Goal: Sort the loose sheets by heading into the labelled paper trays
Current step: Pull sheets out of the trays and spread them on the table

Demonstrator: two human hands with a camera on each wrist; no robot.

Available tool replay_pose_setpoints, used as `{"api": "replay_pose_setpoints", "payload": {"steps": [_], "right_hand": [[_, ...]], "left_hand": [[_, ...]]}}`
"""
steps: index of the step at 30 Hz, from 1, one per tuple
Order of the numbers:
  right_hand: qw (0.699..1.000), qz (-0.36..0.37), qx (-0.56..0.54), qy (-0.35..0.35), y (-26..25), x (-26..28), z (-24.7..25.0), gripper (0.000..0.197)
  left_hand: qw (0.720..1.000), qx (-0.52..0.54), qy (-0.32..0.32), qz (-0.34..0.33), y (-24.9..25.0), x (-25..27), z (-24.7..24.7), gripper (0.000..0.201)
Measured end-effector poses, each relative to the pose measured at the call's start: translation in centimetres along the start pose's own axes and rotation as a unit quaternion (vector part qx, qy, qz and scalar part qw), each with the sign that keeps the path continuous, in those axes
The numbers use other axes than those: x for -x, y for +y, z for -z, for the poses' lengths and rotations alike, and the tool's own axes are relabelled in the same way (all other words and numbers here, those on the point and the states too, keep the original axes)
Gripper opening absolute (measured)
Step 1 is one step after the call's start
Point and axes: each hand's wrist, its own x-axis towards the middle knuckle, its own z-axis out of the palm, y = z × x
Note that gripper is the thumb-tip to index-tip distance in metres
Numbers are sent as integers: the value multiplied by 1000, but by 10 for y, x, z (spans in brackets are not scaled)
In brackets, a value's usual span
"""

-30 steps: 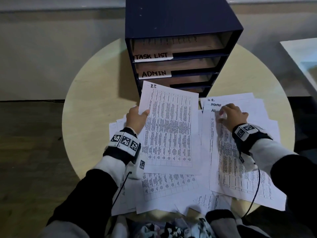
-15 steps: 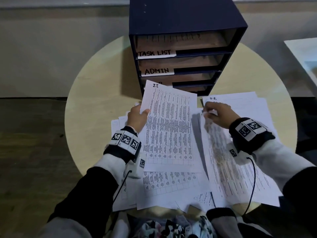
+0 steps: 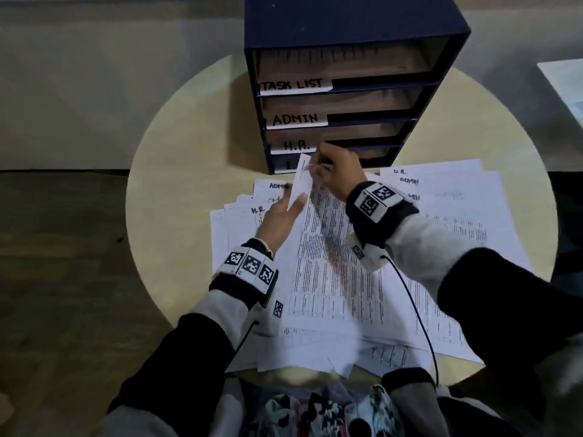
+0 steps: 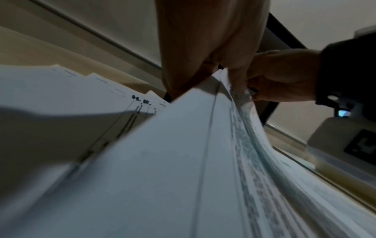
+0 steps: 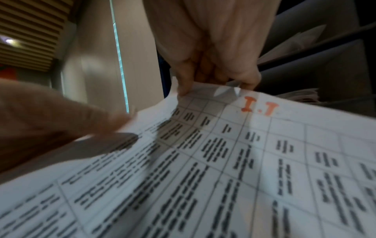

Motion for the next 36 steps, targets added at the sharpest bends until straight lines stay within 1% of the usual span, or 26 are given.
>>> {"api": "replay_pose_setpoints", "payload": {"steps": [2, 3, 4, 6, 7, 8, 9, 10, 11, 12, 13, 14, 15, 16, 18, 20, 21, 23, 24, 25, 27, 28, 31, 33, 34, 36], "right_hand": [[1000, -12, -5, 15, 6, 5, -4, 11], [999, -34, 4, 36, 11, 8, -3, 20], [995, -67, 25, 66, 17, 11, 0, 31], [976, -164, 63, 132, 35, 17, 14, 54], [963, -216, 41, 155, 43, 21, 22, 63], [952, -256, -14, 166, 52, 24, 30, 68], [940, -281, -99, 164, 57, 27, 37, 67], [928, -283, -188, 153, 61, 30, 41, 56], [920, -268, -246, 147, 61, 31, 44, 36], [917, -237, -273, 167, 58, 30, 48, 12], [915, -197, -292, 198, 52, 29, 53, 11], [912, -154, -306, 228, 44, 27, 58, 19], [904, -109, -326, 255, 36, 23, 63, 20], [893, -68, -341, 285, 27, 21, 68, 19], [875, -24, -358, 325, 12, 18, 75, 17], [874, -29, -358, 329, 6, 19, 72, 17], [879, -40, -355, 317, 7, 21, 68, 18], [891, -68, -347, 286, 9, 26, 62, 22], [894, -74, -346, 274, 10, 28, 60, 21], [896, -71, -346, 270, 10, 29, 60, 20], [892, -44, -355, 277, 6, 29, 64, 23], [889, -28, -356, 285, 3, 28, 66, 26], [894, 8, -340, 293, -1, 27, 72, 21], [901, 7, -321, 292, 1, 29, 74, 20], [904, 0, -313, 291, 3, 30, 74, 21], [916, -30, -284, 283, 8, 35, 72, 19]], "left_hand": [[999, -49, 3, -18, -7, -2, -3, 44], [998, -54, 20, -22, -8, -2, -4, 38], [998, -43, 42, -25, -8, -3, -5, 35], [994, 3, 99, -34, -4, -4, -2, 33], [990, 19, 134, -43, 1, -4, 1, 32], [984, 31, 165, -63, 7, -4, 6, 30], [978, 46, 186, -87, 15, -5, 11, 29], [970, 63, 202, -121, 25, -4, 16, 27], [960, 78, 219, -158, 37, -1, 21, 27], [946, 89, 239, -200, 50, 2, 25, 31], [929, 95, 265, -240, 63, 5, 29, 42], [910, 102, 293, -276, 73, 7, 32, 55], [890, 115, 318, -306, 83, 8, 34, 64], [872, 128, 338, -330, 90, 8, 34, 66], [855, 158, 359, -339, 94, 5, 33, 54], [864, 198, 347, -308, 88, 1, 31, 25], [878, 209, 328, -279, 83, 3, 28, 21], [915, 187, 293, -207, 69, 7, 20, 40], [926, 184, 276, -179, 63, 8, 18, 43], [929, 185, 270, -171, 60, 9, 17, 40], [924, 178, 280, -190, 62, 11, 19, 24], [918, 172, 292, -207, 65, 10, 23, 22], [905, 141, 302, -264, 83, 10, 33, 22], [901, 126, 297, -289, 88, 9, 37, 24], [903, 117, 300, -286, 87, 5, 38, 25], [923, 106, 291, -229, 77, 0, 34, 24]]}}
